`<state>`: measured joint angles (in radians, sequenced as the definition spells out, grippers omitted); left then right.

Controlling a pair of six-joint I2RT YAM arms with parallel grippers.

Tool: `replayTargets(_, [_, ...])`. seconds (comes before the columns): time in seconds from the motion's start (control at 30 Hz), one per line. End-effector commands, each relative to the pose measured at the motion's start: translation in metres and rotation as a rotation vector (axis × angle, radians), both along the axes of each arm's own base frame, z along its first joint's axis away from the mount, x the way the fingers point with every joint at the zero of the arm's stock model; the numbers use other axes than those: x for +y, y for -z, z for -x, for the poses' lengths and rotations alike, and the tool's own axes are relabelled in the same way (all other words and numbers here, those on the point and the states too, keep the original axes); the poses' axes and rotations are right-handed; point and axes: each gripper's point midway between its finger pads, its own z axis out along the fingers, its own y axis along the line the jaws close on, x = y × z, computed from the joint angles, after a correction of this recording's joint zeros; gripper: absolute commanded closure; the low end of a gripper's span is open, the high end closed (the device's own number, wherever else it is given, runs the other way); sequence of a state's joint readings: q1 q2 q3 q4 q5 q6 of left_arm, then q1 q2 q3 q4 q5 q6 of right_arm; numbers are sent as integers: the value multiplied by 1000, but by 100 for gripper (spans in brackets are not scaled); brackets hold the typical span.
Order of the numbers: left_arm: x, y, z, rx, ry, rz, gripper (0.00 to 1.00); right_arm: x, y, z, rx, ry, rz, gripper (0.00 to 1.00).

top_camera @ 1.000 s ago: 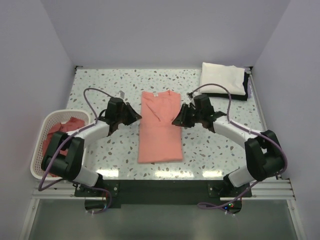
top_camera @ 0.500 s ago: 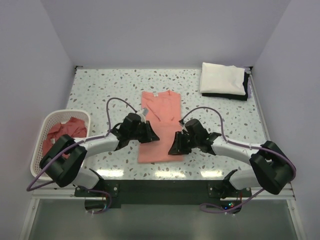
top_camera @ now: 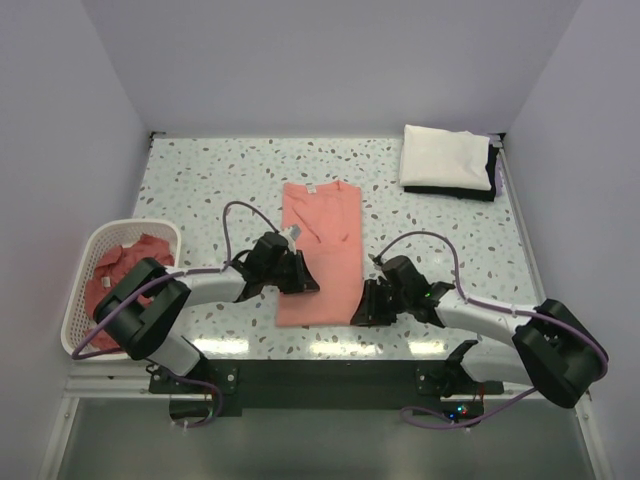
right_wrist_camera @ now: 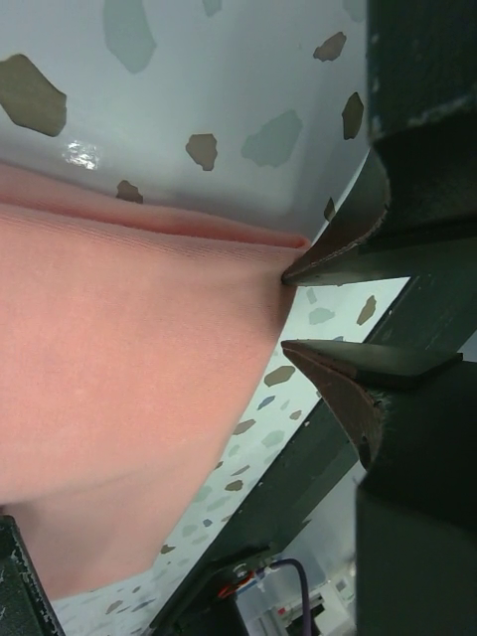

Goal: Fold and stack the t-shirts
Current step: Fold the tshirt

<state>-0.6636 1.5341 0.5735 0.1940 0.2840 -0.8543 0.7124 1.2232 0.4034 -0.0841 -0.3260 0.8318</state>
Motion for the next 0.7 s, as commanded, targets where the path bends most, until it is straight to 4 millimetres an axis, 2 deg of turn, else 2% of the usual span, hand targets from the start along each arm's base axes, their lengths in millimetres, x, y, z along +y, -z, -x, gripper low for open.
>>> replayTargets(0.0, [-3,-9,-4,-36,-3,19,82,-10,9,2,7,39,45,67])
replayTargets(0.13, [-3,-21,-7,-61,-1,15,82,-12,6,5,18,48,40,67])
replayTargets(0.23, [3,-36,-10,-91,-14,-3,81,-14,-6,5,1,61,30,67])
replayTargets(0.3, [14,-43,-8,-99,-34,-37,77,-23,-10,6,-5,82,64,66])
replayTargets(0.37, [29,-46,-1,-81,-56,-81,74,-27,-21,4,-41,97,61,64])
replayTargets(0.4, [37,-44,1,-79,-76,-107,68,-33,-20,8,-33,105,80,64])
replayTargets(0.47, [53,-44,10,-61,-101,-140,64,-35,-23,8,-44,117,72,60])
replayTargets(0.67, [92,-28,46,12,-160,-224,59,-34,-18,12,-18,104,69,54])
